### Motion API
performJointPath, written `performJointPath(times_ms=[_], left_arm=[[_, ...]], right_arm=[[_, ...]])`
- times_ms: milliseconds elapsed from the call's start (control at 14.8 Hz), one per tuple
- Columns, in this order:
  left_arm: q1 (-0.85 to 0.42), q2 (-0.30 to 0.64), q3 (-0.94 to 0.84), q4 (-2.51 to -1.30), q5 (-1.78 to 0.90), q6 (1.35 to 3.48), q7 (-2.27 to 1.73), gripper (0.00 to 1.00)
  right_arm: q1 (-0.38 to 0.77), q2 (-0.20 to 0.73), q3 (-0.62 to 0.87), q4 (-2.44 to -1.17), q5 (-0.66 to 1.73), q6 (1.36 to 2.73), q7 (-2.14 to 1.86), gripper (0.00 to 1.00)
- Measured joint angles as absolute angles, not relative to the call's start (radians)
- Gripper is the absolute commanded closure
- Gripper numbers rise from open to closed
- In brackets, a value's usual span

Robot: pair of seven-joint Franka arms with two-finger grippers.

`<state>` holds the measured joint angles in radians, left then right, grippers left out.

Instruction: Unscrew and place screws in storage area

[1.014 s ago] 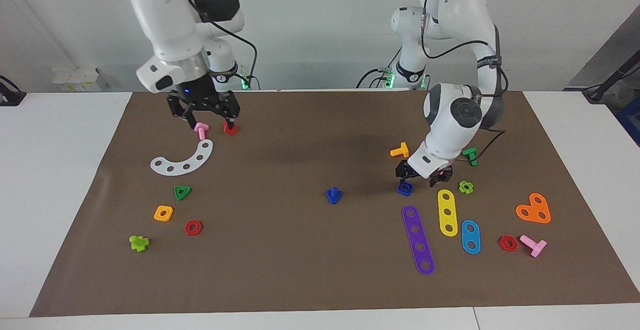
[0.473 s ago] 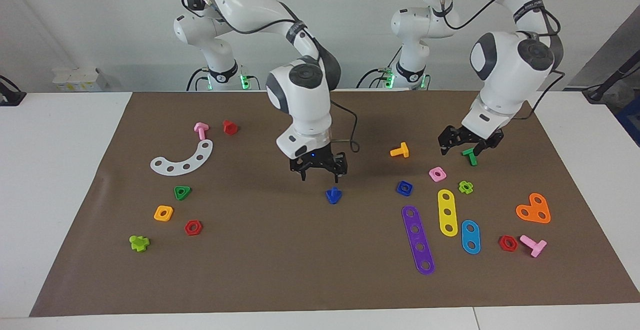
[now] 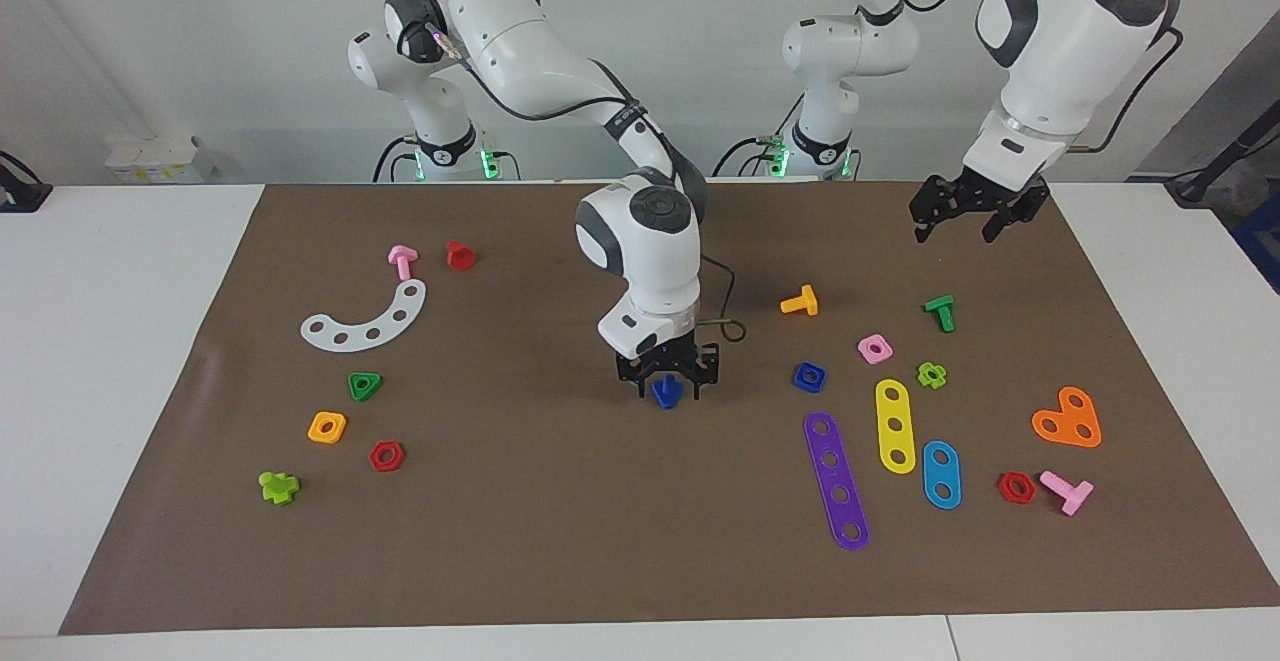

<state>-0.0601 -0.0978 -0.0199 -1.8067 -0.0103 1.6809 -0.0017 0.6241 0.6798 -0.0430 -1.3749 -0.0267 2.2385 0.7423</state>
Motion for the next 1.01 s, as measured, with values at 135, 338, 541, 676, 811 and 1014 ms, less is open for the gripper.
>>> performJointPath(times_ms=[135, 338, 541, 676, 811, 1014], left_arm=[[-0.06, -0.099, -0.023, -1.761, -0.002, 1.628, -0.002, 0.0], [-0.061, -0.098, -0.027, -1.718, 0.029, 1.592, -0.002, 0.0], [-0.061, -0.094, -0.031, -1.707, 0.032, 1.591, -0.002, 0.0], [-0.061, -0.092, -0.033, -1.708, 0.033, 1.591, -0.002, 0.0], [-0.061, -0.091, -0.033, -1.707, 0.033, 1.591, -0.002, 0.0], [-0.061, -0.089, -0.027, -1.691, 0.033, 1.591, -0.002, 0.0]], right_arm=[[0.63, 0.68, -0.043, -1.385, -0.027, 2.238, 0.742, 0.35], [0.636, 0.681, -0.043, -1.409, -0.027, 2.238, 0.74, 0.42], [0.636, 0.681, -0.043, -1.417, -0.027, 2.238, 0.736, 0.45], [0.636, 0.681, -0.043, -1.417, -0.027, 2.238, 0.736, 0.5], [0.636, 0.681, -0.043, -1.417, -0.027, 2.238, 0.736, 0.69], [0.639, 0.681, -0.043, -1.417, -0.028, 2.238, 0.725, 1.0]])
